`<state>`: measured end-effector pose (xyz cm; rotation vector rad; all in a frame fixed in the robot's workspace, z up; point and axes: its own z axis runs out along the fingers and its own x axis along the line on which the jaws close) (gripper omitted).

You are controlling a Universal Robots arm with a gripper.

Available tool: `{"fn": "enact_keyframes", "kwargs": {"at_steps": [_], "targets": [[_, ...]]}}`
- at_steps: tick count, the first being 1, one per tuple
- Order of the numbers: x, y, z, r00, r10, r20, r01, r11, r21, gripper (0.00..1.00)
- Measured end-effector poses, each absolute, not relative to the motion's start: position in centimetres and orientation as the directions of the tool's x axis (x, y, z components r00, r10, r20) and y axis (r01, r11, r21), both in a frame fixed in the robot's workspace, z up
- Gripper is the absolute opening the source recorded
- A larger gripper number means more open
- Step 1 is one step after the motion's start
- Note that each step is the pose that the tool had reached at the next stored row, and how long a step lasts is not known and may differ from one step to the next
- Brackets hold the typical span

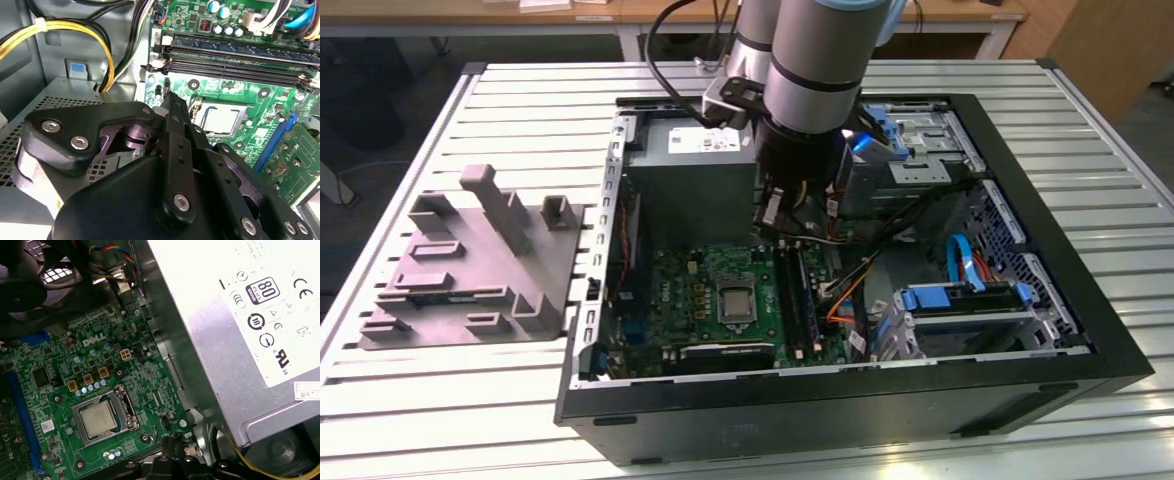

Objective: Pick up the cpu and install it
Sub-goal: 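Install the first cpu locking lever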

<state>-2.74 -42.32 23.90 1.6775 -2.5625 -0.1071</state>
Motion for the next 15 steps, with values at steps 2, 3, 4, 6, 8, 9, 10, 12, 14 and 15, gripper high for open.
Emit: {"fn": "enact_keyframes", "kwargs": {"at_steps": [2, 3, 4, 6, 8, 9, 10, 12, 14, 15], "targets": [[-2.97, -42.30, 23.87, -0.398, -0.917, 0.026, -0.912, 0.399, 0.100, 0.11], [-3.08, -42.30, 23.86, -0.397, -0.917, 0.026, -0.912, 0.398, 0.100, 0.11], [-3.18, -42.29, 23.83, -0.395, -0.918, 0.026, -0.913, 0.396, 0.100, 0.11], [-3.28, -42.30, 23.81, -0.389, -0.921, 0.026, -0.916, 0.389, 0.100, 0.11], [-3.34, -42.40, 23.81, -0.382, -0.924, 0.028, -0.918, 0.383, 0.100, 0.11], [-3.38, -42.45, 23.80, -0.381, -0.924, 0.030, -0.919, 0.382, 0.099, 0.11], [-3.42, -42.52, 23.81, -0.379, -0.925, 0.033, -0.920, 0.380, 0.098, 0.11], [-3.52, -42.66, 23.81, -0.377, -0.926, 0.038, -0.921, 0.379, 0.096, 0.11], [-3.65, -42.87, 23.81, -0.374, -0.926, 0.039, -0.922, 0.376, 0.095, 0.11], [-3.77, -42.97, 23.81, -0.373, -0.927, 0.039, -0.922, 0.375, 0.095, 0.11]]}}
